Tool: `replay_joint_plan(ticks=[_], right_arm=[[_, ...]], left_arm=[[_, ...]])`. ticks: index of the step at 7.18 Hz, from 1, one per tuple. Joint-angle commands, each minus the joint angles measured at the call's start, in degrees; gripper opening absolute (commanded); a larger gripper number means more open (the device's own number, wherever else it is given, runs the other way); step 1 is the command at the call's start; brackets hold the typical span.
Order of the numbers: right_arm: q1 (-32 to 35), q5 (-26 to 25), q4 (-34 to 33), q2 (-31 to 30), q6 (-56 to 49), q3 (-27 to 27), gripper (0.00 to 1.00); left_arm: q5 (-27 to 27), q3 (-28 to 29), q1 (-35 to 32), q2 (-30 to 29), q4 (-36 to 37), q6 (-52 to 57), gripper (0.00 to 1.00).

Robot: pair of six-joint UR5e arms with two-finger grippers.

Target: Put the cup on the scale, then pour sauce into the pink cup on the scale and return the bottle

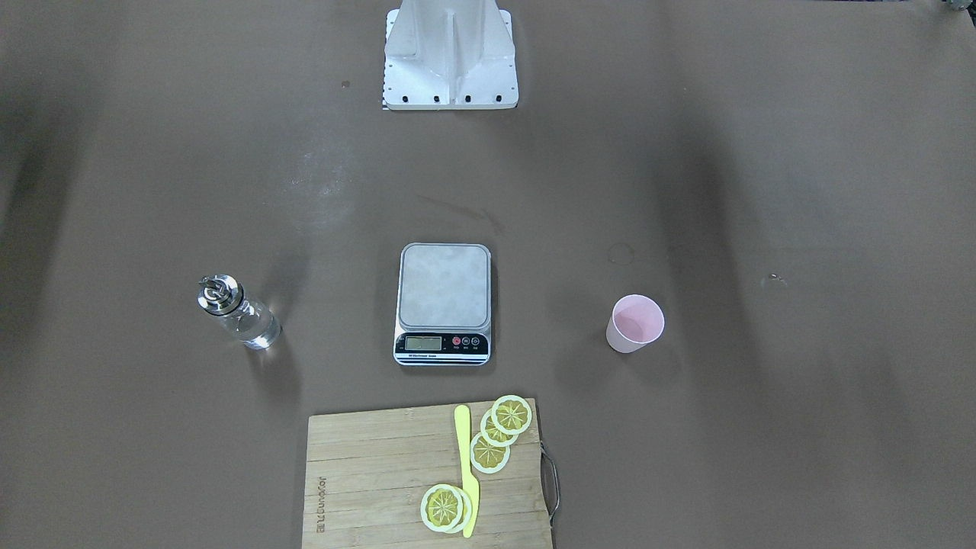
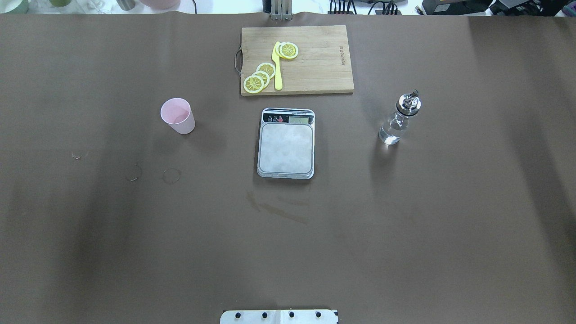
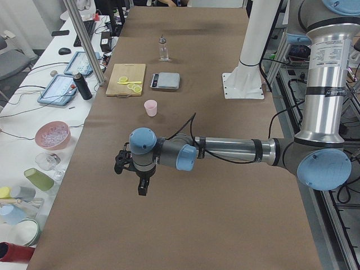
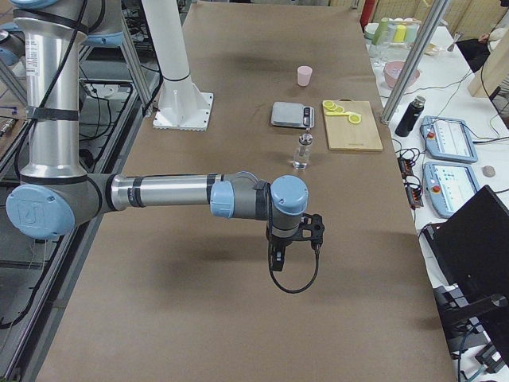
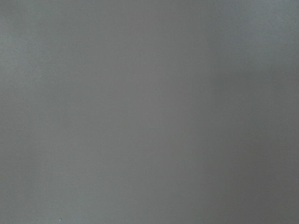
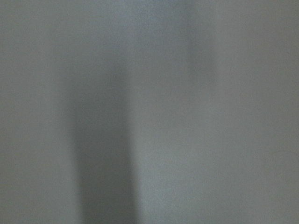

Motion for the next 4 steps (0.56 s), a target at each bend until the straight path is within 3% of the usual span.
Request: replay_joint_plan(ticks=[1,4], right_arm=[[0.0,0.0,0.0,0.1,0.2,0.2,1.00],[0.0,0.0,0.1,0.1,0.3,0.5,1.00]], left_arm=[[0.0,-0.3,0.0,0.4,-0.1,0.0,0.98],[-0.1,-0.3,0.1,0.4,-0.4,-0.1,0.98]])
